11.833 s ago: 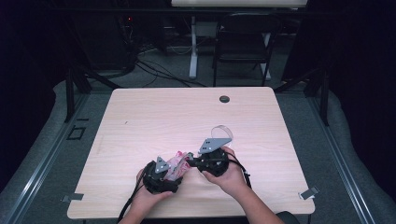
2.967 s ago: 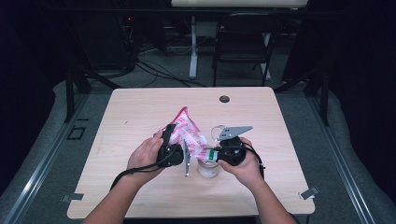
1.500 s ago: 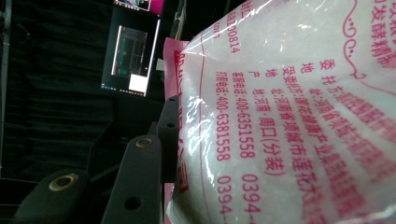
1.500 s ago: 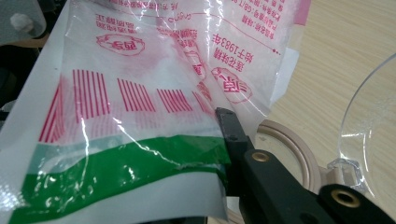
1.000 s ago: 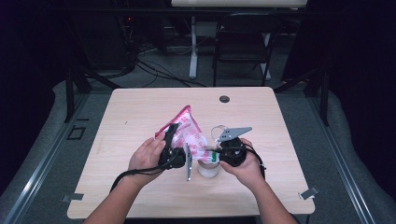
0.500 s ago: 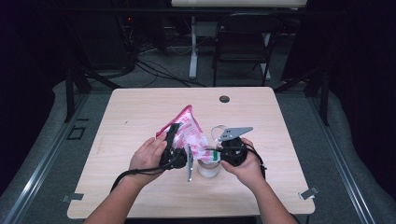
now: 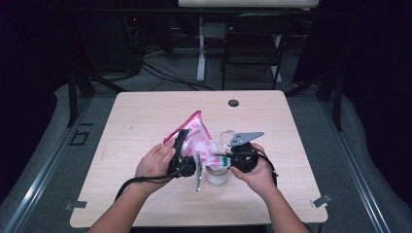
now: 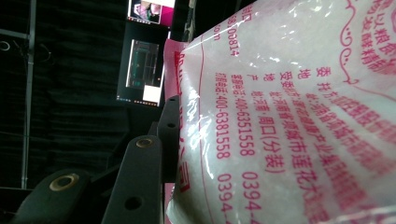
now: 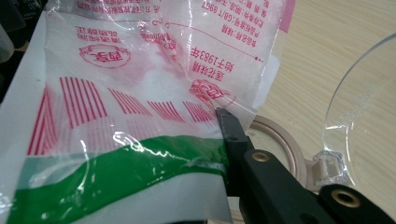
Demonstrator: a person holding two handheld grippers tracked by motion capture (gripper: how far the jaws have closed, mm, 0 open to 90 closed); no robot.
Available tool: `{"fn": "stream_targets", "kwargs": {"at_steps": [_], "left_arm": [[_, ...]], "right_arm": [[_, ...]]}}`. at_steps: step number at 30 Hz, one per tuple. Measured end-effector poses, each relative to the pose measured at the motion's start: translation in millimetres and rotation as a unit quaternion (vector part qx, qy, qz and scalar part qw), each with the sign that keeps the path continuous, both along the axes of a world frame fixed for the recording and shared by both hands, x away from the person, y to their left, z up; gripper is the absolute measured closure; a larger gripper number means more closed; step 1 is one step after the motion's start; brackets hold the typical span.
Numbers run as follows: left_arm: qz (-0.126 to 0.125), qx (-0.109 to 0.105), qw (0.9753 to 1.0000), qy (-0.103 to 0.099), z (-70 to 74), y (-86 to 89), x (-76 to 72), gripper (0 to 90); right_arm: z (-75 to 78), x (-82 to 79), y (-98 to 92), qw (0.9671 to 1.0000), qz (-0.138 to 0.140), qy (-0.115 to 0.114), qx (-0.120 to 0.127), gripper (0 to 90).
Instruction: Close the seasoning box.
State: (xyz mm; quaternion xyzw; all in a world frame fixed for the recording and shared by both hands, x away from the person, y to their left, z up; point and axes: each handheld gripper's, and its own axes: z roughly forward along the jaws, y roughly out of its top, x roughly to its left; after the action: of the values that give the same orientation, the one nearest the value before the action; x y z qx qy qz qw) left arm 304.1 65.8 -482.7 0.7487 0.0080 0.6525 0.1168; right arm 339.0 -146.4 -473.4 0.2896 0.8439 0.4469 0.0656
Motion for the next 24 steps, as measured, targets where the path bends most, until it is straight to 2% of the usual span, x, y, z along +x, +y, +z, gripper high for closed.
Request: {"fn": "stream_targets", "kwargs": {"at_steps": [8, 24], "left_arm": [[-0.002, 0.005, 0.9999, -0.010, -0.7, -0.9, -1.6, 64.2], [-0.004, 0.012, 0.9998, -0.013, 0.4, -1.5, -2.2, 64.2]], "right_arm": [[0.4, 0.0, -1.0, 1.0000, -0.001, -0.002, 0.000, 90.0], [-1.5, -1.4, -0.4, 1.0000, 0.001, 0.003, -0.007, 90.0]]}}
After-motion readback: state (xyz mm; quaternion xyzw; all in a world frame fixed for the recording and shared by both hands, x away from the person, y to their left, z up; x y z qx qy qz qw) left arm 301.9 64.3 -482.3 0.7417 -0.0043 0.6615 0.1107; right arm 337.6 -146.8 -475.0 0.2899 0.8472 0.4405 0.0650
